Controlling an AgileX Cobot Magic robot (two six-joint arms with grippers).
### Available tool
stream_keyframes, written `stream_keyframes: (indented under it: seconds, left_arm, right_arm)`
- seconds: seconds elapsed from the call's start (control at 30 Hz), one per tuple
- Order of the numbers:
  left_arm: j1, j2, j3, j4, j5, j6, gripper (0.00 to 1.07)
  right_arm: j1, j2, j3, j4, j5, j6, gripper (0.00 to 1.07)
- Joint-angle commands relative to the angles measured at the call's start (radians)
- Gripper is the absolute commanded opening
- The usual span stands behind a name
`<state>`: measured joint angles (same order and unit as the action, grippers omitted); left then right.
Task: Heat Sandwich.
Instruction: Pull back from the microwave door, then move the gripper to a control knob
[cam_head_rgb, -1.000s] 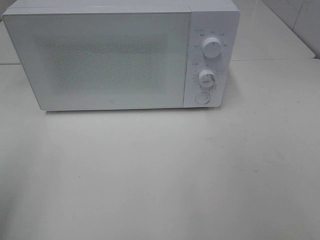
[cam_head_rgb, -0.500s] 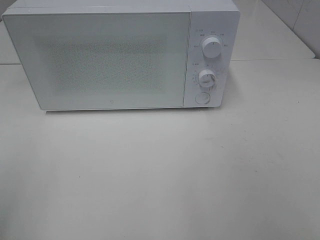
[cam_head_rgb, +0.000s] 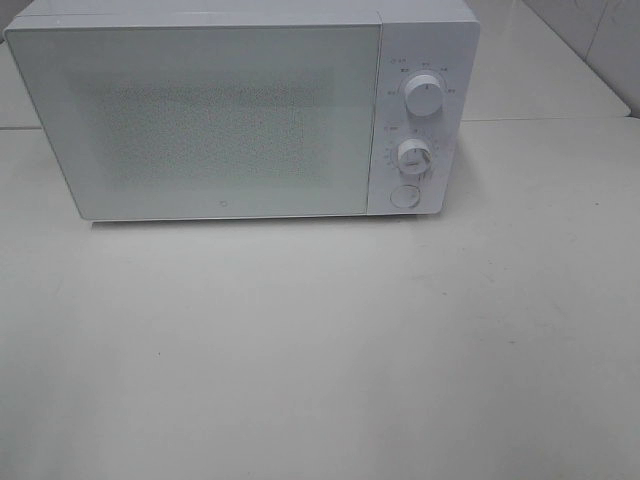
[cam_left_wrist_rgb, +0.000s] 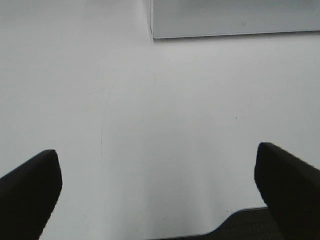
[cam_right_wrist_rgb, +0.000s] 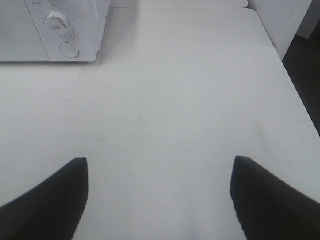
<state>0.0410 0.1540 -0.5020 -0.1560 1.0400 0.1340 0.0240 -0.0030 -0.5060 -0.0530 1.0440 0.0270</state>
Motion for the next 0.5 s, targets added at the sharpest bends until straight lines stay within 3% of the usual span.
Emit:
stream_keyframes:
  seconds: [0.03,0.5]
  left_arm:
    - [-0.008,-0.039,0.004,-0.022,-0.003,-0.004,1.01]
    - [-0.004,-0.185,0.006,-0.02,-0.003,-0.004,1.01]
  right_arm:
    - [-0.003,-0.028,0.001,0.006,-0.009,0.006,0.76]
    - [-0.003,-0.027,0.001,0.006,-0.009,0.006,0.76]
